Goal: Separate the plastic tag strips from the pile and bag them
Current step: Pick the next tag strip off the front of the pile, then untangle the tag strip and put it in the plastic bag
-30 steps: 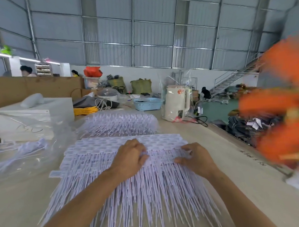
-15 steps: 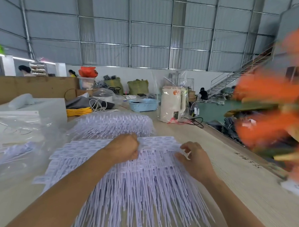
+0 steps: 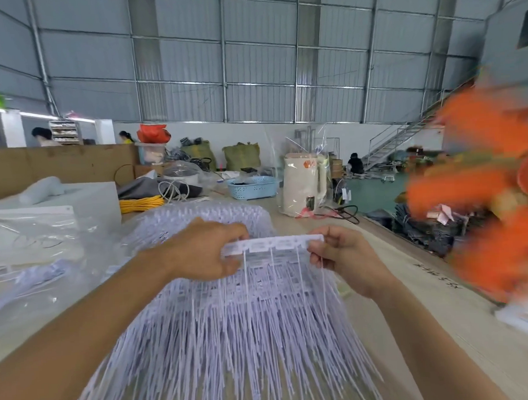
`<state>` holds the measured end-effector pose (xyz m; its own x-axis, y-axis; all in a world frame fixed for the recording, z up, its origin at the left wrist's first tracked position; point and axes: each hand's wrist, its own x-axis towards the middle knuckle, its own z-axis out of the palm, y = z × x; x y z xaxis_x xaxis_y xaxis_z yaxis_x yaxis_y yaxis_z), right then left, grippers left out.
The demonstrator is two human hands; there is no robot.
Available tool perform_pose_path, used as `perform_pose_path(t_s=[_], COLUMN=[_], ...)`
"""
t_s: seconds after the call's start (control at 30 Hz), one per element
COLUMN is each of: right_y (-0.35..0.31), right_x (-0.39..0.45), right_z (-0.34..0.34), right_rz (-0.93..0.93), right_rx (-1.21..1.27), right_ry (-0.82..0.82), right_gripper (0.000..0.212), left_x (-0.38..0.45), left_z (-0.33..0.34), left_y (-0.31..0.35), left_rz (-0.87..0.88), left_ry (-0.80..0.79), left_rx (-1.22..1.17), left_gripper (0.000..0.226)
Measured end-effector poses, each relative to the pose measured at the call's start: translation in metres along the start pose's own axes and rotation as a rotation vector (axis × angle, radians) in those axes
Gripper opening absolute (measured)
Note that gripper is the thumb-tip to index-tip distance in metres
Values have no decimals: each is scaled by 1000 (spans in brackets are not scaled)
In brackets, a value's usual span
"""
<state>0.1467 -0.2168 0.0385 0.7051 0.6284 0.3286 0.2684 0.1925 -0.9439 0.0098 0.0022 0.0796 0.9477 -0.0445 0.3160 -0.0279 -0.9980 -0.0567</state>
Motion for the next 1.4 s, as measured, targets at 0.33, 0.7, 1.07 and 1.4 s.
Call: perform_pose_path(t_s=[0.33,0.7,1.07,1.4], right_y=[0,-19,6,6], right_x=[-5,3,1,-11], right_z=[0,3,16,13], right_rz=[55,192,-480,-606], right_rx=[-74,-524,-943,-894], right_ry=[-10,-273,-53,185], right_gripper=[5,26,21,17], left_x=[42,53,53,41], left_z=[46,49,40,43], left_y=[65,60,54,44], left_rz=[-70,-119,-182,-230], left_ry=[123,74,-71,-58], left_rx=[-466,-592,-840,-1127], left_gripper=[32,21,24,17])
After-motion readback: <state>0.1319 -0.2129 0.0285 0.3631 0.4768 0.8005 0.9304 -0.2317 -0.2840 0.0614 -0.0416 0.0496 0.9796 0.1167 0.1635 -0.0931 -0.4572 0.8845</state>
